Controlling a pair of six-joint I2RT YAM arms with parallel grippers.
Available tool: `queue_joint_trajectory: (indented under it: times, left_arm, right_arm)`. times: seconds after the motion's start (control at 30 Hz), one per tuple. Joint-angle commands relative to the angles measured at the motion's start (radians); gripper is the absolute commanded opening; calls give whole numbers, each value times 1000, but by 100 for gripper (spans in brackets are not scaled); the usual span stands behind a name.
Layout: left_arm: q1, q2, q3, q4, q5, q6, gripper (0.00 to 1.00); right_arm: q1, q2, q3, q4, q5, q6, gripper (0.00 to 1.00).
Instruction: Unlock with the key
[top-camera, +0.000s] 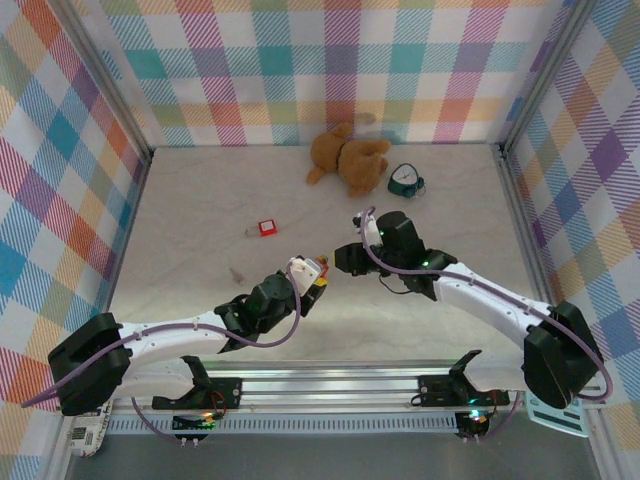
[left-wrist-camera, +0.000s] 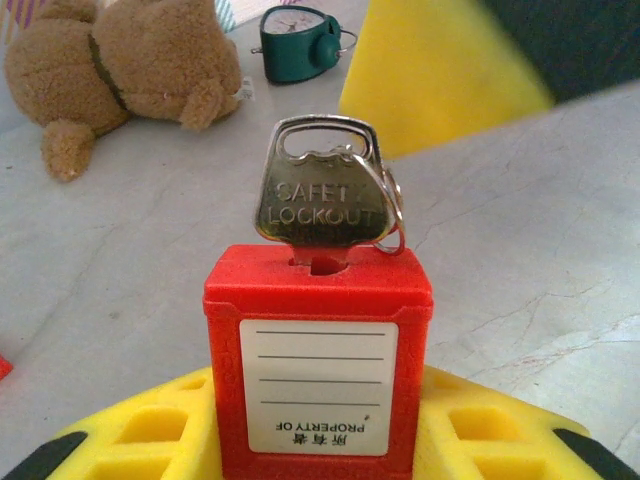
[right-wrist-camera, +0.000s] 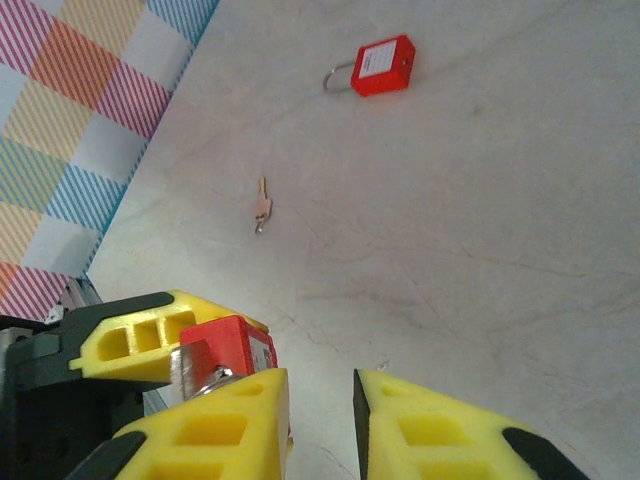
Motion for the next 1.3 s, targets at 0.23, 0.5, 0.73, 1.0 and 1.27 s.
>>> queue_joint_trajectory:
  times: [0.23, 0.5, 0.73, 1.0, 1.27]
  left_arm:
    - [6, -23, 18, 27, 9, 9, 23]
    - [5, -31, 27, 14, -13, 17, 23]
    - [4, -56, 24, 14, -22, 19, 23]
    - [5, -76, 28, -10, -21, 24, 22]
    - [5, -94, 100, -92, -97, 98, 22]
  right_arm:
    - [16, -11, 53, -54, 65, -50, 25]
    - [-61, 15, 143, -87, -13, 56, 37]
    - [1, 116, 153, -46, -32, 91, 37]
    - [32, 134, 135, -69, -4, 89, 37]
    - [-58, 30, 194, -152, 32, 45, 49]
